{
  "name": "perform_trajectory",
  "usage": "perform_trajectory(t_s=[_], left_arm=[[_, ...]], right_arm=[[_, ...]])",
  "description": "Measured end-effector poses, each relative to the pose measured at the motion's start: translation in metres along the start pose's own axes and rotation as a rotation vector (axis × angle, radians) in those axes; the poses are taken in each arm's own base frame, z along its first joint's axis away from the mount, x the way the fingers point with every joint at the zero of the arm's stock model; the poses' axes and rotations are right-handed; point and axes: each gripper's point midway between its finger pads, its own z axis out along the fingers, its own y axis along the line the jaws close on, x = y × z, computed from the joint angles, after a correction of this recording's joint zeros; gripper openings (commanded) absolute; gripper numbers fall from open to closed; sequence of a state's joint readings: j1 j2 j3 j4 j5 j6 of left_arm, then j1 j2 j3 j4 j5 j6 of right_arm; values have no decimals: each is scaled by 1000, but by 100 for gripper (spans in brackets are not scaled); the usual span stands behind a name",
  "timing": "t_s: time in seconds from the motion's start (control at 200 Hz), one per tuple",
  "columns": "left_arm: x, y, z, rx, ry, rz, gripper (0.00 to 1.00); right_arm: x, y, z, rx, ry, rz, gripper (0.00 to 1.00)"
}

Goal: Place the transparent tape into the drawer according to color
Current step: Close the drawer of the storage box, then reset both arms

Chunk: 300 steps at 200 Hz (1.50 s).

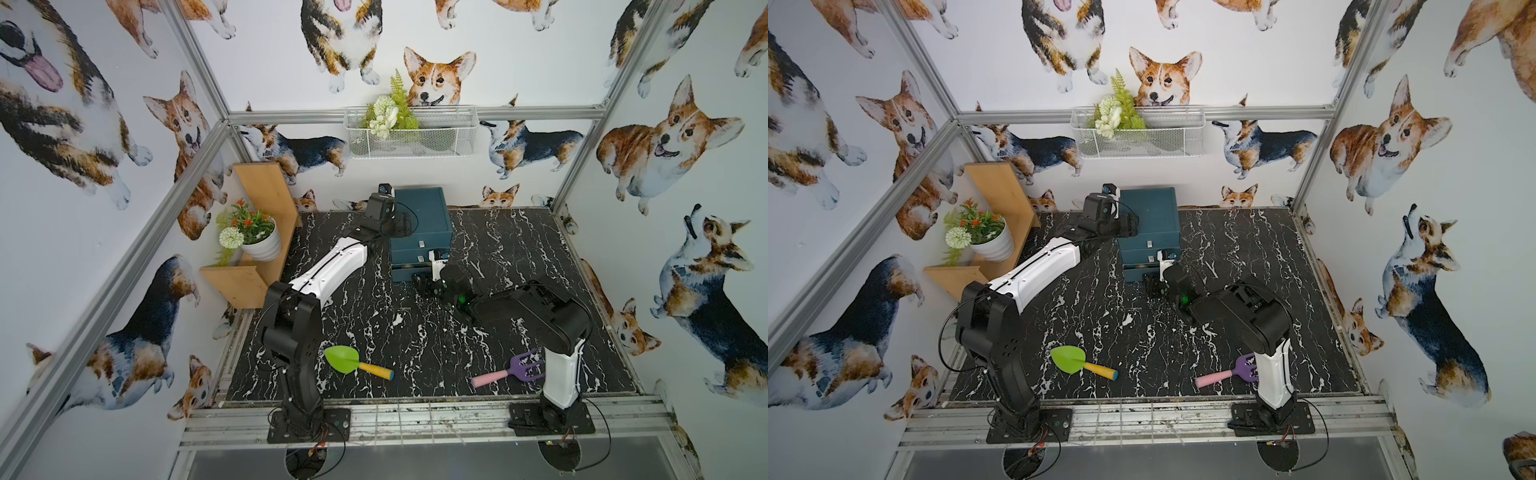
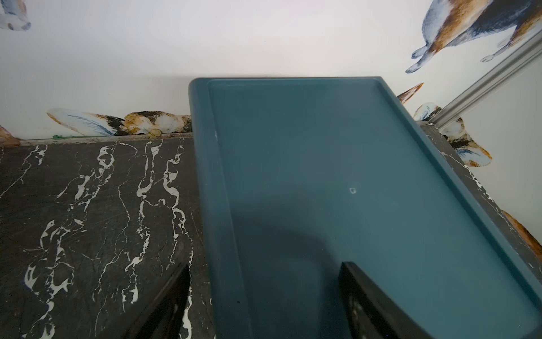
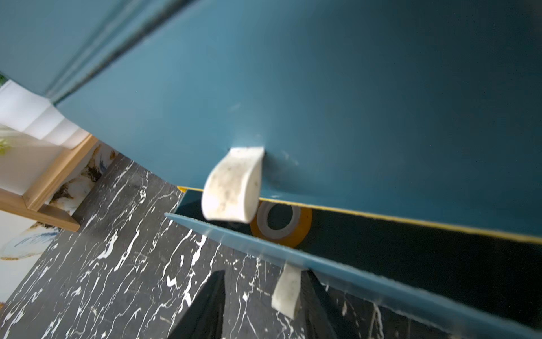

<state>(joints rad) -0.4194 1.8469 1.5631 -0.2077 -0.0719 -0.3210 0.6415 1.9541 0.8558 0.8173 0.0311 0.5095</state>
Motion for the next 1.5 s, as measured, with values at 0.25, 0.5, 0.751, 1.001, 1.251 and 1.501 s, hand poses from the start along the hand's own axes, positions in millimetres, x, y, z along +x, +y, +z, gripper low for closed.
perform_trajectory(t_s=[0.25, 0.5, 0.751, 1.001, 1.251, 1.501], left_arm=[[0, -1, 4, 6, -8, -4, 85], [-1, -3, 6, 14, -14, -4, 85], [-1, -3, -3, 8, 2, -3, 87], [14, 6, -50, -18, 59, -7, 97], [24, 13, -110, -9, 11, -49, 99], [50, 43, -153, -93, -93, -81, 100]], right_arm=[[-14, 4, 14, -16, -74, -23, 45], [-12, 11, 16, -30, -76, -51, 46], [-10, 40, -17, -95, -76, -102, 60], [2, 59, -82, -147, -81, -101, 78], [-21, 56, -151, -145, -191, -33, 100], [-58, 26, -210, -11, -350, 31, 100]])
